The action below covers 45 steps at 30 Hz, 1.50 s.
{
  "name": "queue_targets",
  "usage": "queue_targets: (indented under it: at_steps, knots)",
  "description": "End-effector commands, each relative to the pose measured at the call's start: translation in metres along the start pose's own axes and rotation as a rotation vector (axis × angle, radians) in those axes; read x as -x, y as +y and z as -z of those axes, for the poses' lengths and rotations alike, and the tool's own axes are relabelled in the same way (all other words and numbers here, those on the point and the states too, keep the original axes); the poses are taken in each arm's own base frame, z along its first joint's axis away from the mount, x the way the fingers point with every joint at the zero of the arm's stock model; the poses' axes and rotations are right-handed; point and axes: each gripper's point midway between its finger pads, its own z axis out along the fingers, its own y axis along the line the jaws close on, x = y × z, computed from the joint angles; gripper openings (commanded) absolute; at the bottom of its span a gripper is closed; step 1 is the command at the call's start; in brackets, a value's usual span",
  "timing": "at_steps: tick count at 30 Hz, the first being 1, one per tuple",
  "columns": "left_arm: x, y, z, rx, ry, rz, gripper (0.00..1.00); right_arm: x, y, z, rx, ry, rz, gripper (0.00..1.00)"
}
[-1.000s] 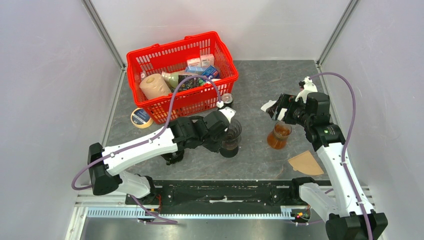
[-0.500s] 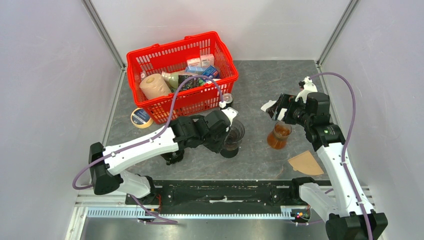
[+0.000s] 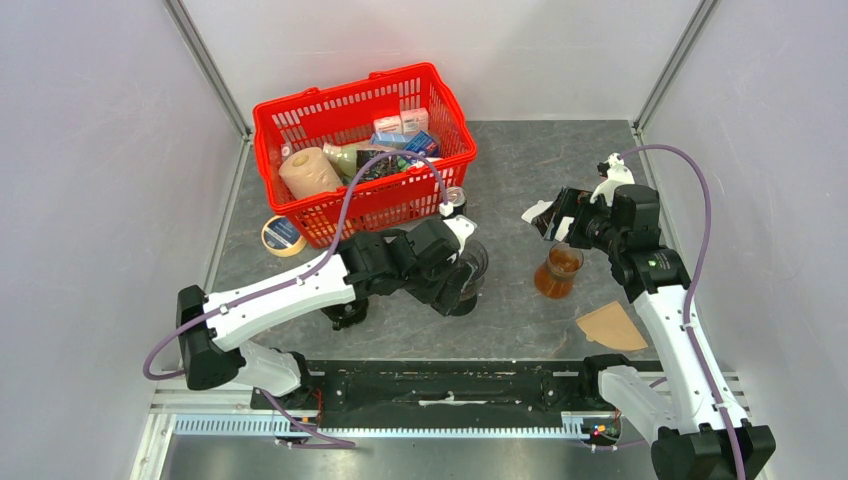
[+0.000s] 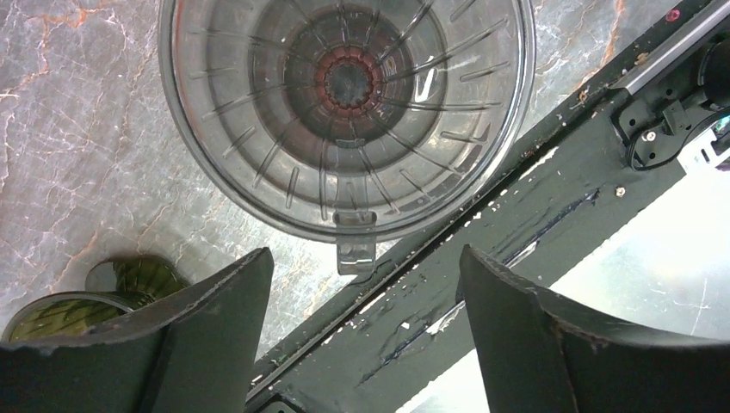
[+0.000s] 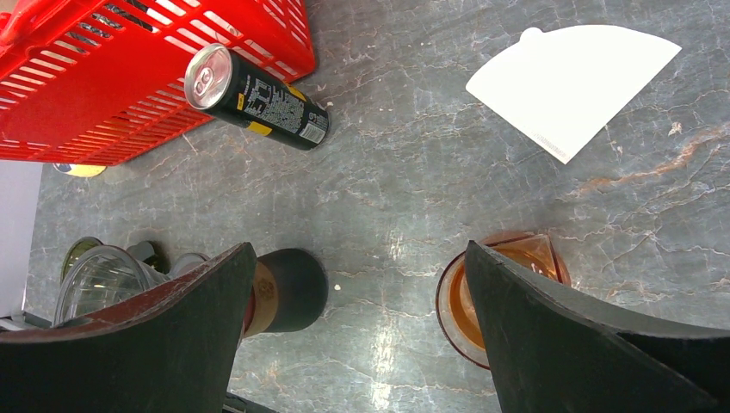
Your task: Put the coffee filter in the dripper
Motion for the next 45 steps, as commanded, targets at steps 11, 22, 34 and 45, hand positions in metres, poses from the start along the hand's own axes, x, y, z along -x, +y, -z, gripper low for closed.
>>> queue_targets:
  at_steps: [11,22,34,45]
  knots:
    - [0.040,0.019,0.071,0.036,-0.245,0.020,0.91,0.003,-0.001,-0.001,-0.008,-0.017,-0.002,0.99]
    - [0.069,0.105,0.110,0.464,-0.491,0.284,0.92,0.005,-0.024,0.000,-0.144,-0.036,-0.023,0.99]
    - [0.082,0.206,0.129,0.550,-0.769,0.768,0.93,0.003,-0.062,-0.006,-0.366,0.003,-0.082,0.99]
    - [0.095,0.231,0.132,0.575,-0.935,0.779,0.94,0.046,-0.076,-0.031,-0.434,-0.038,-0.130,0.99]
